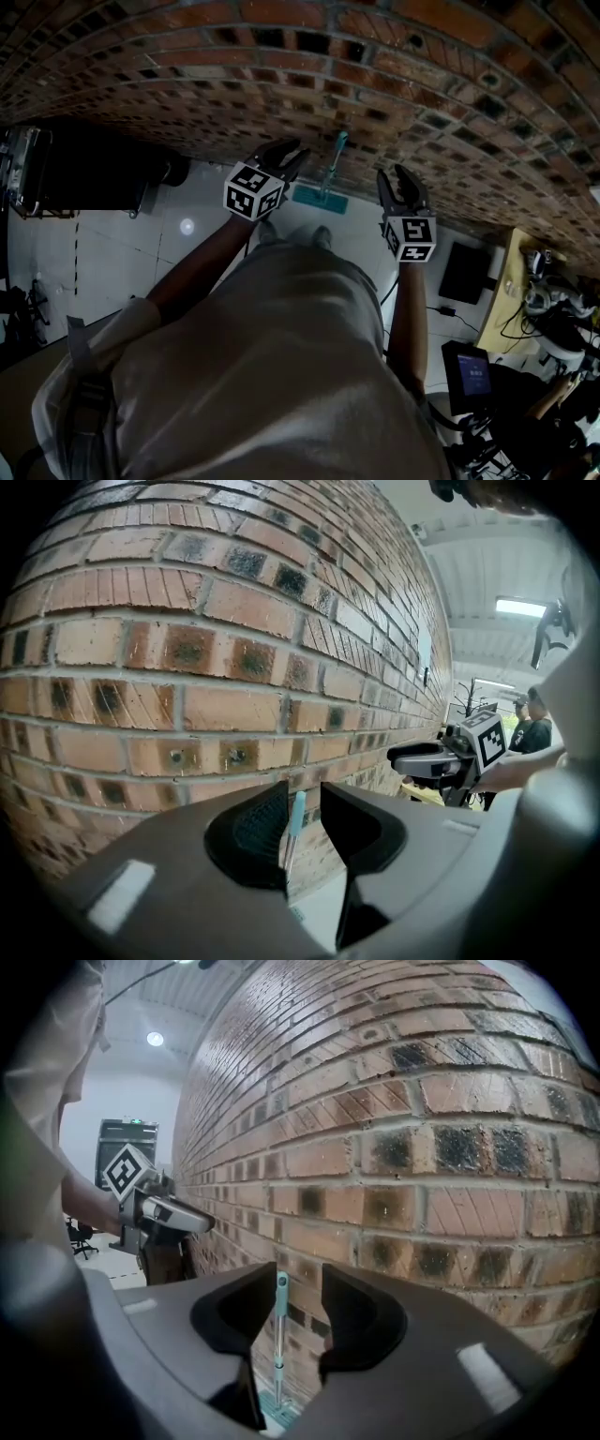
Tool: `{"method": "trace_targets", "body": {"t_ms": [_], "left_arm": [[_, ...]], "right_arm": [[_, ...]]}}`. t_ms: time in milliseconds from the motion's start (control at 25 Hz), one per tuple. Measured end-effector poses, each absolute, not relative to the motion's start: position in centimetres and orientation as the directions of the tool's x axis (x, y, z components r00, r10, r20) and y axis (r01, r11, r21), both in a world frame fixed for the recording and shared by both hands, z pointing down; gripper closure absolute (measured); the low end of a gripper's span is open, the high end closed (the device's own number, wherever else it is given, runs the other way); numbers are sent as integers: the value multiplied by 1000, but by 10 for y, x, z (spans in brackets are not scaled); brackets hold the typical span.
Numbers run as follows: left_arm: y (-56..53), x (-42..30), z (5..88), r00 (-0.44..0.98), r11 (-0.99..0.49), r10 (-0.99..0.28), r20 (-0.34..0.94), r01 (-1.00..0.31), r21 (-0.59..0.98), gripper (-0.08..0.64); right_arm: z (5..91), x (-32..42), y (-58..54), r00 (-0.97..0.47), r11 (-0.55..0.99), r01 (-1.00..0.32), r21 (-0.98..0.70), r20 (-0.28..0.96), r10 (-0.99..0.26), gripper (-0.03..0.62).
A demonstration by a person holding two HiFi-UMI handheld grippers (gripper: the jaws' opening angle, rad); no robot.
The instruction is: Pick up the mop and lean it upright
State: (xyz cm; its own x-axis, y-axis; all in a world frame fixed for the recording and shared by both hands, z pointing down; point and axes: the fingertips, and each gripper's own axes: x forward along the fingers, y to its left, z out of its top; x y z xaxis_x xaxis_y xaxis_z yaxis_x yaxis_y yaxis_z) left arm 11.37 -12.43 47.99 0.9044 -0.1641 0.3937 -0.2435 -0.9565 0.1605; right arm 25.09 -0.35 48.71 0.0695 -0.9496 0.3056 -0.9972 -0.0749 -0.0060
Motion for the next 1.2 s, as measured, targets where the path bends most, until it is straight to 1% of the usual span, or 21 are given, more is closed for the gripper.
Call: {"method": "trace_targets", "body": {"t_ms": [200, 280, 360, 440, 560, 680, 1000, 1120, 1200], "left_arm": [[-120, 115, 483, 910, -955, -138, 392, -227, 192, 423], [-118, 116, 485, 906, -959, -135, 402, -222, 179, 428], [-117, 116, 489, 897, -961, -142, 418, -226, 160, 483], [-118, 117, 494, 894, -954, -145, 423, -240, 181, 483], [-116, 117, 500, 893, -941, -146, 426, -258, 218, 457], [-107, 118, 507, 882, -942, -139, 450, -258, 214, 442], [-79, 119, 532, 835, -942, -131, 535, -272, 195, 419], [-70, 113, 539, 814, -940, -127, 566, -281, 193, 416], [-67, 108, 541, 806, -940, -129, 578, -284, 186, 416]], "right_arm": [[493, 252, 1, 70, -80, -997, -19, 316, -946, 435], [495, 253, 2, 70, -81, -996, -21, 318, -945, 436], [497, 254, 4, 71, -84, -996, -25, 321, -944, 434], [498, 255, 6, 71, -85, -996, -30, 322, -944, 435], [501, 255, 11, 66, -85, -995, -45, 321, -945, 436], [511, 255, 18, 63, -92, -993, -73, 327, -943, 435], [567, 242, 39, 29, -115, -970, -212, 370, -929, 439], [591, 245, 43, 35, -148, -957, -249, 406, -913, 442], [598, 252, 42, 59, -184, -947, -262, 425, -903, 458]]}}
